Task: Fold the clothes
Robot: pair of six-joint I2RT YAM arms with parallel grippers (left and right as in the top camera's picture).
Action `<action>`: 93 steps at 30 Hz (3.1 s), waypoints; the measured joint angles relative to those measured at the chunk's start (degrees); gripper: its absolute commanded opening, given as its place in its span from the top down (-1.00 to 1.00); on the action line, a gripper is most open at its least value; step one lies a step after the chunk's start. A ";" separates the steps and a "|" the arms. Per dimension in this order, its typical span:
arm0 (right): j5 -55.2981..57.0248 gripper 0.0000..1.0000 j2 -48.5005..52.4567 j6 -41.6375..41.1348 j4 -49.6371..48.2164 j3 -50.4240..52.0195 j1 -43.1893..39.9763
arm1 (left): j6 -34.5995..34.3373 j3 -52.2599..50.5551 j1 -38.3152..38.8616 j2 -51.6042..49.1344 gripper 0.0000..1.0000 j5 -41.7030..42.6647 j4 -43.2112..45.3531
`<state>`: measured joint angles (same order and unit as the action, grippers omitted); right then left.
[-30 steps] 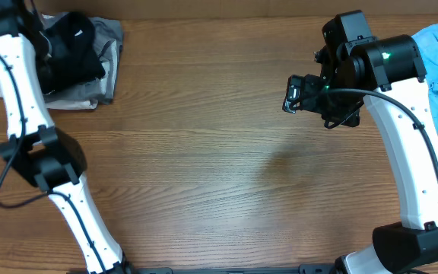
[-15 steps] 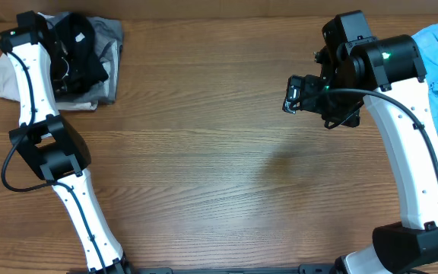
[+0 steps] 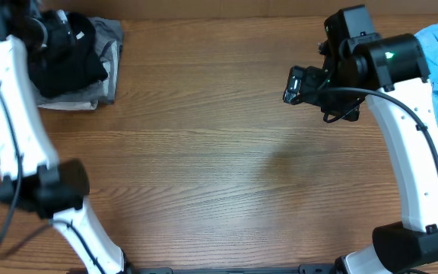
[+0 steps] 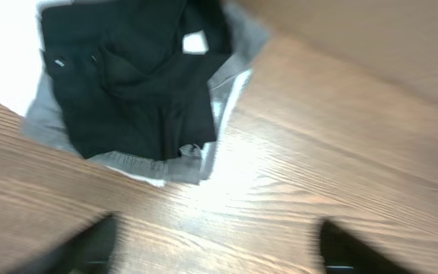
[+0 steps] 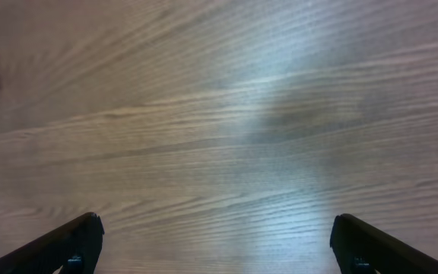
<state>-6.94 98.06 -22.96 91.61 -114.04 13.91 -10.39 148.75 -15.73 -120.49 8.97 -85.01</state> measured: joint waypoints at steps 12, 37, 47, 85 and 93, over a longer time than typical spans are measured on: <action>1.38 -1.00 -17.14 -0.85 5.44 -8.22 0.55 | 1.97 -0.35 1.33 22.62 -1.00 9.09 -11.56; 10.19 -1.00 -56.17 -2.25 -17.05 35.17 1.57 | 2.86 -55.91 13.14 82.38 -1.00 10.45 -3.37; 10.97 -1.00 -51.74 -2.51 -19.32 42.27 1.57 | 2.86 -59.76 13.14 82.60 -1.00 9.42 -3.30; 10.91 -1.00 -48.78 1.05 -29.49 48.41 -0.94 | 2.86 -59.91 13.14 82.60 -1.00 9.25 -4.63; 2.67 -1.00 -67.80 6.23 -46.88 70.38 -10.12 | 2.86 -60.00 13.14 82.60 -1.00 9.25 -4.79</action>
<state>-4.27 30.26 -16.73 44.73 -43.66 3.79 -7.53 88.75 -2.59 -37.89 18.22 -89.80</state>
